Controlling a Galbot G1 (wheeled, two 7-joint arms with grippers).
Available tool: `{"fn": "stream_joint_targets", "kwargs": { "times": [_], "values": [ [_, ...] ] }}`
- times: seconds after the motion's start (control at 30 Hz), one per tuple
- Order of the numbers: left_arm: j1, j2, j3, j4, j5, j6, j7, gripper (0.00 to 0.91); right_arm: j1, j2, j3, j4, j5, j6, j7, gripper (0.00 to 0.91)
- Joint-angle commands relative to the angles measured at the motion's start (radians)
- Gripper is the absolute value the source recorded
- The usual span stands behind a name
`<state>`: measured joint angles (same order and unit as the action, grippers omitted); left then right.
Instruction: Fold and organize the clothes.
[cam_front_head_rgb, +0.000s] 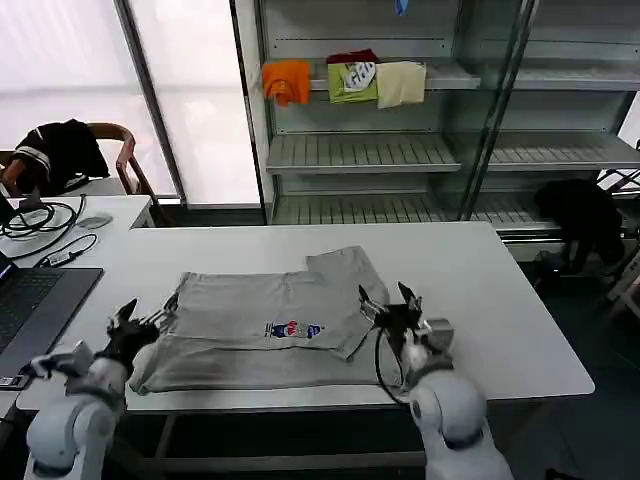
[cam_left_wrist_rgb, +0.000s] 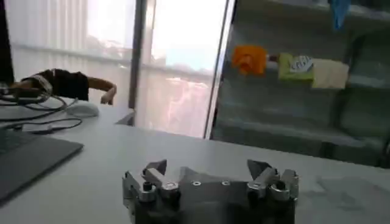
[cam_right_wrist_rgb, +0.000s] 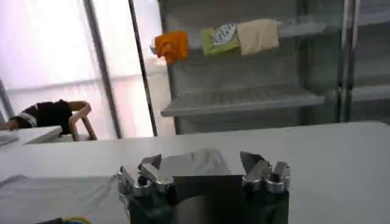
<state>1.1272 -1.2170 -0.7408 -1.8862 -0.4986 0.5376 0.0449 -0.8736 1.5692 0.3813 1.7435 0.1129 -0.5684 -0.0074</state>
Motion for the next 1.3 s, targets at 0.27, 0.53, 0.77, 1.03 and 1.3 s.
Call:
{"fn": "stream_joint_targets", "kwargs": {
  "times": [0.27,0.53,0.77,1.03,1.3],
  "values": [
    [-0.427,0.095,0.187,0.561,0.168,0.016,0.114,0.907,0.455,0.089,0.040,-0.739,-0.140,0.136,-0.018,0.907],
    [-0.464,0.100,0.202,0.672,0.236,-0.011,0.159,0.907,0.471,0.089,0.031,-0.764,-0.137,0.118,-0.010,0.907],
    [-0.480,0.087,0.221,0.699,0.264,-0.009,0.159,0.907,0.474,0.089,0.028,-0.766,-0.138,0.107,-0.014,0.907],
    [-0.502,0.075,0.234,0.752,0.293,-0.026,0.169,0.635,0.446,0.089,0.017,-0.777,-0.237,0.088,-0.059,0.000],
    [-0.489,0.070,0.228,0.752,0.284,-0.026,0.179,0.081,0.418,0.089,0.007,-0.748,-0.236,0.066,-0.145,0.000]
  ]
}}
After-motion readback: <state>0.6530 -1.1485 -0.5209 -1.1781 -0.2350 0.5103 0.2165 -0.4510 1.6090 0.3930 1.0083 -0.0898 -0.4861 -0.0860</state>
